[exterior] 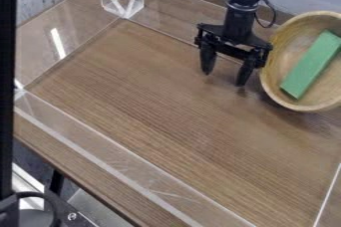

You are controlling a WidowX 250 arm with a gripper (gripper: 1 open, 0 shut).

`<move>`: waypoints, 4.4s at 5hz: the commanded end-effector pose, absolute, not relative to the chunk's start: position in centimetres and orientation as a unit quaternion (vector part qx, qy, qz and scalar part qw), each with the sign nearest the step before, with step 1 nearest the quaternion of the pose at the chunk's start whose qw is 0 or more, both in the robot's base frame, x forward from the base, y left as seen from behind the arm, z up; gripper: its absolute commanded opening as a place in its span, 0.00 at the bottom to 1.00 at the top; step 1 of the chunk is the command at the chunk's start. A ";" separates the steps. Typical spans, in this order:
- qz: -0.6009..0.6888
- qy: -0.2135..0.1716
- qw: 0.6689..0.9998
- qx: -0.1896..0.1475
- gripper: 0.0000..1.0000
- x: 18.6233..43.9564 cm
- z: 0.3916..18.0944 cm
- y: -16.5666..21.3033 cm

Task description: Remove the green block from inside the brown bowl and put it on the table

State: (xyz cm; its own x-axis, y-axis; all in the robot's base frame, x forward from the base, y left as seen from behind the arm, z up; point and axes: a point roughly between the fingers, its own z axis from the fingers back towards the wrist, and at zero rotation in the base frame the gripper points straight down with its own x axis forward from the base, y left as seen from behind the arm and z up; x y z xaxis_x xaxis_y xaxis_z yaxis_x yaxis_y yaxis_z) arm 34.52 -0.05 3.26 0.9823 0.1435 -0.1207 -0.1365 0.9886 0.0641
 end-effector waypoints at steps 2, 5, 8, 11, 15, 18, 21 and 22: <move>0.071 0.037 0.996 0.024 1.00 35.5 4.2 0.8; 0.067 0.022 0.998 0.003 1.00 35.0 4.1 1.1; 0.048 -0.023 0.998 -0.021 1.00 35.5 6.5 0.5; 0.015 -0.027 0.999 -0.044 1.00 36.9 7.1 -1.7; -0.011 -0.010 0.999 -0.049 1.00 36.6 5.4 -5.8; 0.001 -0.002 0.999 -0.052 0.00 37.2 4.1 -7.3; -0.051 -0.023 0.997 -0.059 0.00 37.6 9.3 -7.6; -0.068 -0.023 0.996 -0.053 0.00 37.7 9.6 -8.0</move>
